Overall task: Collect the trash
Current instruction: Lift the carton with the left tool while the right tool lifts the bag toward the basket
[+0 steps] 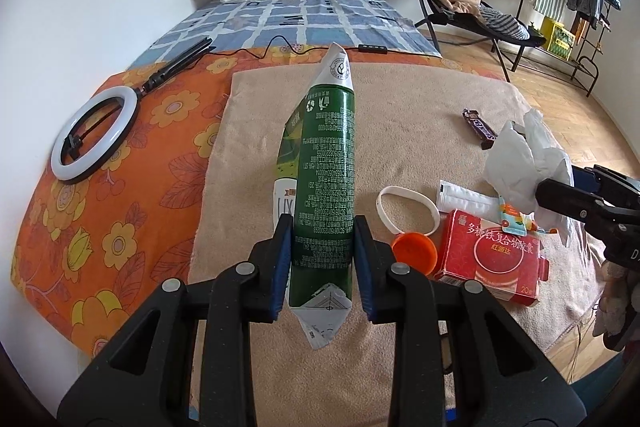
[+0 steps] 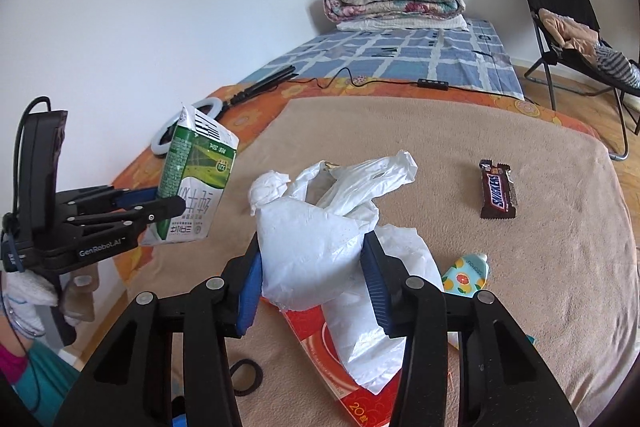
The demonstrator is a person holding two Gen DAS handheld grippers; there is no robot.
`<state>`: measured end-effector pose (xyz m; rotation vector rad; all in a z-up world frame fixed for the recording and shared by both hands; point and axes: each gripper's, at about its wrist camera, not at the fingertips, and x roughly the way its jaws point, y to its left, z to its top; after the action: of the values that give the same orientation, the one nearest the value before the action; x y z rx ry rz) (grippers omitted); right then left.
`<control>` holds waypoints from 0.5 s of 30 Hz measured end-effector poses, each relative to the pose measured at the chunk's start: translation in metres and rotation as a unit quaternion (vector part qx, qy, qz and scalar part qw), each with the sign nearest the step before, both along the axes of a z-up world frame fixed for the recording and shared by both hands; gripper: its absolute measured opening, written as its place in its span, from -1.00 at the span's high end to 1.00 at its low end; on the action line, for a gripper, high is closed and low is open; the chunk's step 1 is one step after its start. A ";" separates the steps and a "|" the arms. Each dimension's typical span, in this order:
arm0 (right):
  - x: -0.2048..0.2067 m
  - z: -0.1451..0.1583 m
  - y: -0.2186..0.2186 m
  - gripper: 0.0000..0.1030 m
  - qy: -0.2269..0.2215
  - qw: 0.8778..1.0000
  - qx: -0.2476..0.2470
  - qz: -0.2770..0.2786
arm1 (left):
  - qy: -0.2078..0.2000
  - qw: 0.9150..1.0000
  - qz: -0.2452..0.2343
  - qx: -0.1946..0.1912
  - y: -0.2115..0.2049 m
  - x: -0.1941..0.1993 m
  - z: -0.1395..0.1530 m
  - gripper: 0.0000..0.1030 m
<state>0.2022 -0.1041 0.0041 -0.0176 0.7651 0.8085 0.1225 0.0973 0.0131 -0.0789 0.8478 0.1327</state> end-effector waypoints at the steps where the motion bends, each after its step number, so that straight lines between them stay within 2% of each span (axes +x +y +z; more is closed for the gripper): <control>1: -0.002 0.002 -0.002 0.14 -0.003 1.000 0.000 0.000 | -0.002 1.000 -0.001 -0.002 -0.002 -0.002 0.002 0.44; 15: -0.053 0.018 -0.018 0.14 -0.037 0.999 -0.027 0.019 | -0.025 0.999 -0.038 -0.017 -0.034 -0.050 0.031 0.44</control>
<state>0.1492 -0.1224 0.0221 -0.1093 0.7185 0.8198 0.0726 0.0632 0.0437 -0.0806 0.8026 0.0450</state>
